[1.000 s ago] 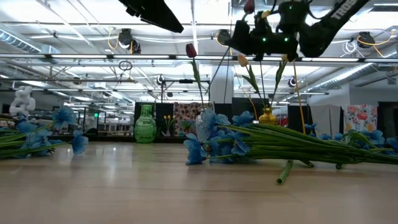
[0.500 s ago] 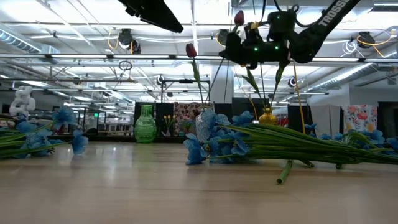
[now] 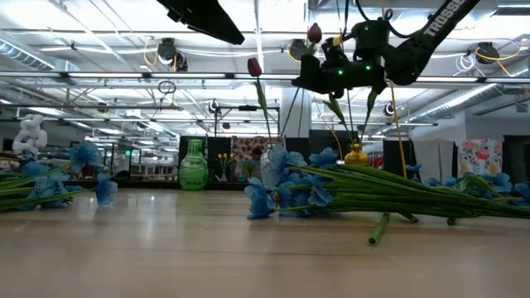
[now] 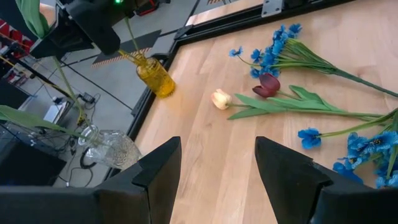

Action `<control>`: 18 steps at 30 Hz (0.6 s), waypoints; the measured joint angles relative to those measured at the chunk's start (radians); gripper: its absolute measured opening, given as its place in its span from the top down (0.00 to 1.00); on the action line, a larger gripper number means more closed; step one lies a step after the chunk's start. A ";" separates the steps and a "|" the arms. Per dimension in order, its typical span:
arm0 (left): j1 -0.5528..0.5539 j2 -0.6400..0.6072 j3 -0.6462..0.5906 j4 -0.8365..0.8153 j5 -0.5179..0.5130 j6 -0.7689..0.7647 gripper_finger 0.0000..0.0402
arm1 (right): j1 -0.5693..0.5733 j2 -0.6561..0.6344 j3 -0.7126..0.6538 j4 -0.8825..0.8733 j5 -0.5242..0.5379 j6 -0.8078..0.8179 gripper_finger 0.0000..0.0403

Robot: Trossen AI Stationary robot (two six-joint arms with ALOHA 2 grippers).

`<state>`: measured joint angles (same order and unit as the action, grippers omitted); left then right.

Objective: Sort flowers into vase by color
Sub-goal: Put the left red tulip into the transparent vase

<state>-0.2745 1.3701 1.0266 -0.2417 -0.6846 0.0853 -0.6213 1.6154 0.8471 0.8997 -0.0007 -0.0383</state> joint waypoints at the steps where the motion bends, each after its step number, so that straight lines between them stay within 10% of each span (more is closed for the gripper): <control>1: 0.000 0.000 0.000 0.000 0.000 0.000 0.47 | -0.002 0.000 0.000 -0.006 0.000 0.004 0.93; 18: 0.000 0.000 0.000 0.001 0.000 0.000 0.47 | -0.012 0.000 0.000 -0.004 0.029 0.052 0.73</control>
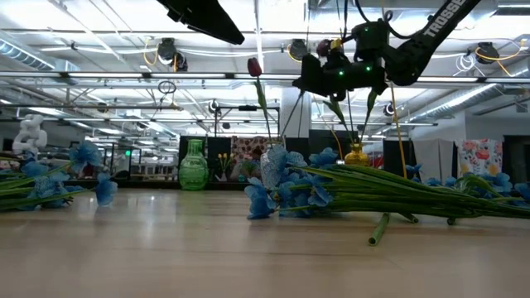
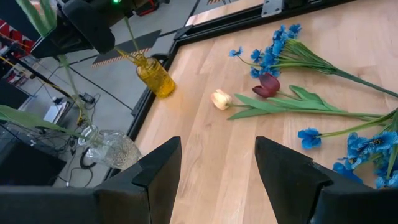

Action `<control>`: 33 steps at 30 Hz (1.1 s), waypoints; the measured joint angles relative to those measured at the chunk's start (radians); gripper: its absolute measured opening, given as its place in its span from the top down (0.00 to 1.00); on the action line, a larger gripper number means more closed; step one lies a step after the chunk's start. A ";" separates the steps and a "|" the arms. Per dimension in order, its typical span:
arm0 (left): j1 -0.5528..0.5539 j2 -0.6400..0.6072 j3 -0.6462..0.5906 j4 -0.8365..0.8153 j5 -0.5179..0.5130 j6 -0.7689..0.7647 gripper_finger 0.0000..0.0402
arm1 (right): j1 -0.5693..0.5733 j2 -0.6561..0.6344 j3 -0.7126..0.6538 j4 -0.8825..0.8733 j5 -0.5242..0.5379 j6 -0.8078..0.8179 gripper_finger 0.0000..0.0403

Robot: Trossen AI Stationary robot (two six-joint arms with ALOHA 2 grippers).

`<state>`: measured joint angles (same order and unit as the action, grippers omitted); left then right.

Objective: Sort flowers into vase by color
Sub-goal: Put the left red tulip into the transparent vase

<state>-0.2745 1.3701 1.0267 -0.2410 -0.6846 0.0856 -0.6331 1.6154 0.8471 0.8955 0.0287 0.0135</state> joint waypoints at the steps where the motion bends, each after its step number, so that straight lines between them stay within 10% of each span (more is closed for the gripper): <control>1: 0.000 0.000 0.000 0.000 0.000 0.000 0.47 | 0.000 0.000 0.000 0.003 0.003 0.000 0.71; 33: 0.001 0.000 0.000 -0.003 0.000 0.006 0.47 | 0.032 -0.138 0.012 -0.032 0.052 -0.113 0.26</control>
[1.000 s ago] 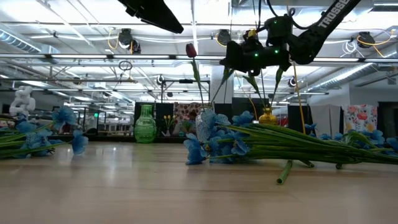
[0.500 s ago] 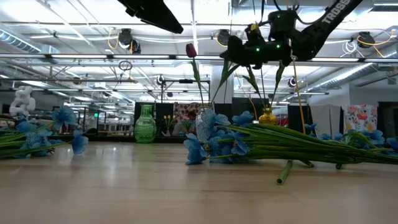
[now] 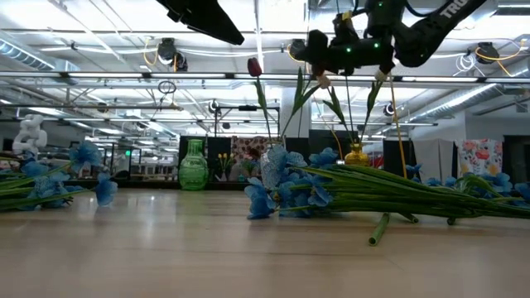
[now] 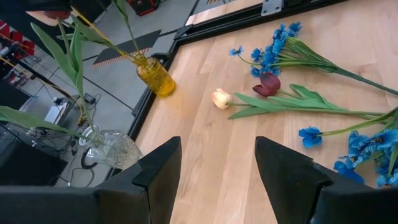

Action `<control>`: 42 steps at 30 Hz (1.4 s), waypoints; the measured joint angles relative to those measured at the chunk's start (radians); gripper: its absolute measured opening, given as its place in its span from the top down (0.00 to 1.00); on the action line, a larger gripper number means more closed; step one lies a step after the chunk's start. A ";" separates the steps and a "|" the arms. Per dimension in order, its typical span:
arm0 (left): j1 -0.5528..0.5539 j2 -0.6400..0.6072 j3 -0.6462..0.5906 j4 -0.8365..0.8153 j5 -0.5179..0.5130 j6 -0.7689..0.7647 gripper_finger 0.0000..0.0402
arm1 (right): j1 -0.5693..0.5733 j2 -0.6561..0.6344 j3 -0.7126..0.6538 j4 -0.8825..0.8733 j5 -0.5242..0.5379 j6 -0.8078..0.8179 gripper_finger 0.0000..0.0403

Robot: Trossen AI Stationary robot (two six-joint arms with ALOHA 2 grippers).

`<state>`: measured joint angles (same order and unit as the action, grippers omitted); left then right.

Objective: Sort flowers into vase by color
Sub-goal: Put the left red tulip into the transparent vase

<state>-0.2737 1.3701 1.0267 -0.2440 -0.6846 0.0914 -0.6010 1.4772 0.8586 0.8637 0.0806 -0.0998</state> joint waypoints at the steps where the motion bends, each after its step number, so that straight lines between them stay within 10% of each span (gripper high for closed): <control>1: 0.000 0.000 0.000 0.000 0.000 0.000 0.47 | 0.000 0.000 0.003 0.000 0.000 -0.008 0.26; 16: -0.001 0.000 0.000 -0.008 0.000 -0.001 0.47 | 0.001 -0.088 0.021 -0.044 0.004 -0.061 0.30; 30: -0.001 0.000 0.000 -0.010 0.000 -0.003 0.47 | 0.045 -0.485 -0.055 -0.719 -0.046 0.023 0.26; 42: 0.003 0.000 0.000 0.000 0.000 0.006 0.47 | 0.091 -0.360 -0.458 0.014 0.034 0.077 0.41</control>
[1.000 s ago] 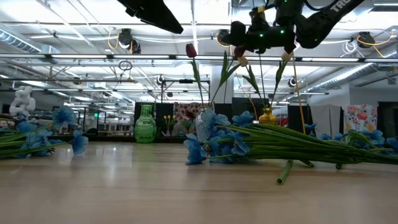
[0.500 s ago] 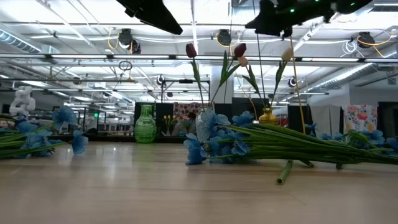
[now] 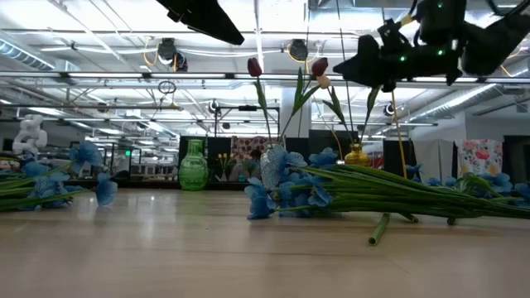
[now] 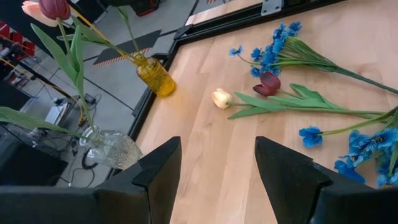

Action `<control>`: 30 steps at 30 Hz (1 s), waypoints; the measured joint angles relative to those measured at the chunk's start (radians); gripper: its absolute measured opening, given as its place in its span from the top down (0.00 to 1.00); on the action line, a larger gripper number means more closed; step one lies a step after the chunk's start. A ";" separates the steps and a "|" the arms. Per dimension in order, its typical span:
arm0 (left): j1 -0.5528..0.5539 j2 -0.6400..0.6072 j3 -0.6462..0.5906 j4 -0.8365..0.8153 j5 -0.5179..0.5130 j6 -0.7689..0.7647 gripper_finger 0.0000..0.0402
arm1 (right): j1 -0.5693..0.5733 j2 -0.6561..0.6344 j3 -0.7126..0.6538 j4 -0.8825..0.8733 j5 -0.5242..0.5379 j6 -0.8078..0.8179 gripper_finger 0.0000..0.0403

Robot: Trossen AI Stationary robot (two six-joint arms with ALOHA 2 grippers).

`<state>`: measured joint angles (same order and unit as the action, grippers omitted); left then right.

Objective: Sort flowers into vase by color
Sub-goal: Put the left red tulip into the transparent vase

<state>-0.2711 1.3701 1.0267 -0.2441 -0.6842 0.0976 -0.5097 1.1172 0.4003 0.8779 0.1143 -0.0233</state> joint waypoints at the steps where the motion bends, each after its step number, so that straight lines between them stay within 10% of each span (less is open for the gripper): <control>1: 0.002 0.000 0.000 0.002 0.000 0.009 0.47 | 0.001 0.030 -0.001 0.057 -0.002 -0.003 0.43; 22: 0.025 0.000 0.000 -0.005 0.000 0.015 0.47 | -0.015 0.381 0.251 0.167 0.087 -0.012 0.53; 30: 0.025 0.000 0.000 -0.005 0.000 0.015 0.47 | -0.022 0.384 0.251 0.165 0.097 0.002 0.75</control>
<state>-0.2462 1.3701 1.0271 -0.2488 -0.6842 0.1123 -0.5312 1.5009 0.6510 1.0431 0.2111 -0.0212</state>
